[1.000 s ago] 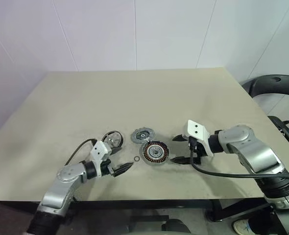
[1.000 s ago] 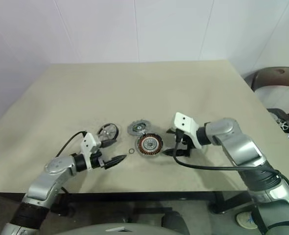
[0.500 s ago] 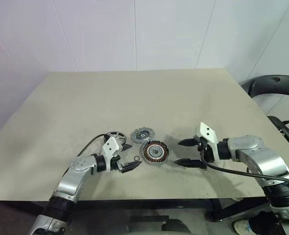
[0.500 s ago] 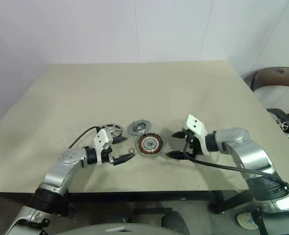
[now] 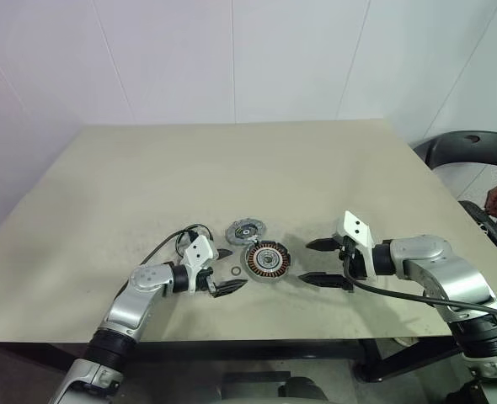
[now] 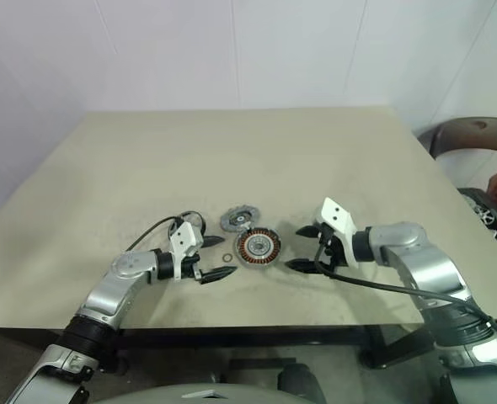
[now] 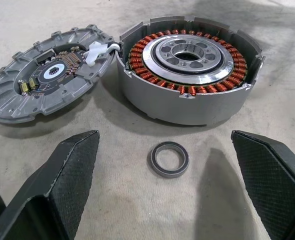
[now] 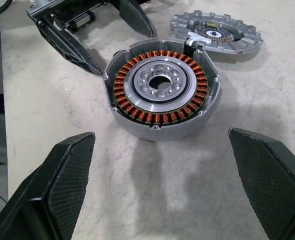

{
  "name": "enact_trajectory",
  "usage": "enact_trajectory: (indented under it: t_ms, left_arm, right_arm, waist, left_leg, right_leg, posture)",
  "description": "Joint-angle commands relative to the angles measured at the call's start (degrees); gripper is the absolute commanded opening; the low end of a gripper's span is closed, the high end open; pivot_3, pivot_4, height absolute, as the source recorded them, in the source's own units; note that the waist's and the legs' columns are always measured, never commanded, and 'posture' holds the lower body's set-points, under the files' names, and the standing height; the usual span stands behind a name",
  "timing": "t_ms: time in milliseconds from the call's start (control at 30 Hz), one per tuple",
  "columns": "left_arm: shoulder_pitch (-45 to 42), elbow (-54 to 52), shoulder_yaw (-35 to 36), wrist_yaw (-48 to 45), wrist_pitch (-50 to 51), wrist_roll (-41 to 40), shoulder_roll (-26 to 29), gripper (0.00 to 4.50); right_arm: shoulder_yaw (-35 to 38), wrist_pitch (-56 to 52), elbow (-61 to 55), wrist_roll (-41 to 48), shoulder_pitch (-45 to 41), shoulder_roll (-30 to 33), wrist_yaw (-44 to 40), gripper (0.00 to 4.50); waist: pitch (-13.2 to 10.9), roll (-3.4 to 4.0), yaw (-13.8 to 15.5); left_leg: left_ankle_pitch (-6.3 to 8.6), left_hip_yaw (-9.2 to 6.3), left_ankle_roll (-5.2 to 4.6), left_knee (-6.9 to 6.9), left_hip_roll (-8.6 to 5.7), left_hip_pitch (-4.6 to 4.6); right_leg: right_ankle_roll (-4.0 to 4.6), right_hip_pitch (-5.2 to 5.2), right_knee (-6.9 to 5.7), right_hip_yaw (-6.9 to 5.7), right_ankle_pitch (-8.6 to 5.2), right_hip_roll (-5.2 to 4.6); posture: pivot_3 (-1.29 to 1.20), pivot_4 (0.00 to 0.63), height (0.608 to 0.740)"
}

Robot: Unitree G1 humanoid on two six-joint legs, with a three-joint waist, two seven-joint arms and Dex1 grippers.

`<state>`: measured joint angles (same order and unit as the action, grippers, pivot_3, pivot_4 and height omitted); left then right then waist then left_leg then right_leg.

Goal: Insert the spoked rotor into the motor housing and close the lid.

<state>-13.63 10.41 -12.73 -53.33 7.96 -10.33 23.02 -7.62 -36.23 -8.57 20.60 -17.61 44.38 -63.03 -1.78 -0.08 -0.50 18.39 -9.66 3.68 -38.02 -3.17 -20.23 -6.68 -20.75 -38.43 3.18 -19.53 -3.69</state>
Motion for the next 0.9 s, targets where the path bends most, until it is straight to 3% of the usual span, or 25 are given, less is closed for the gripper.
enact_trajectory:
  t_ms: [33,367,500,800,900]
  left_arm:
    - [-0.9,0.4,-0.1,1.0,0.4,1.6,0.3,4.5]
    - [-2.9,4.1,-0.7,-0.1,0.4,2.4,-0.6,4.5]
    - [-3.4,4.5,-0.9,-1.7,1.4,2.0,-0.7,3.65]
    - [-2.9,2.7,-0.7,-2.2,0.6,2.1,-0.1,0.73]
    - [-2.6,1.0,-0.4,-2.8,1.3,1.7,0.3,0.68]
  right_arm:
    - [1.3,0.7,-0.5,0.8,-1.4,-0.3,0.0,4.48]
    - [1.0,0.6,-0.3,0.9,-2.4,-0.8,0.0,4.48]
    - [1.3,0.6,-0.3,1.0,-2.4,-0.6,0.0,4.5]
    - [1.8,1.0,-0.1,1.0,-2.2,-0.2,0.2,4.5]
    - [1.7,1.3,0.1,0.8,-2.4,-0.2,0.2,4.5]
  waist:
    - [0.0,0.0,0.0]
    - [0.0,0.01,0.2]
    - [0.0,0.01,0.2]
    - [0.0,0.01,0.2]
    - [0.0,0.01,0.1]
  left_leg:
    - [0.0,0.0,0.0,0.0,0.0,0.0]
    - [0.0,-0.01,0.0,0.0,0.0,0.28]
    - [0.0,0.0,-0.01,0.0,-0.01,0.5]
    - [0.02,0.0,-0.04,0.05,0.0,0.53]
    - [0.02,0.0,-0.04,0.06,0.0,0.53]
  right_leg:
    - [0.0,0.0,0.0,0.0,0.0,0.0]
    - [0.01,0.29,0.0,-0.01,0.01,0.0]
    - [0.0,0.41,0.0,-0.01,0.02,0.01]
    - [0.0,0.4,0.13,0.0,0.02,0.0]
    - [0.0,0.4,0.13,0.0,0.02,0.0]
  posture:
    - [0.0,0.0,0.74]
    - [0.0,0.0,0.74]
    - [0.0,0.0,0.74]
    - [0.0,0.0,0.74]
    - [0.0,0.0,0.74]
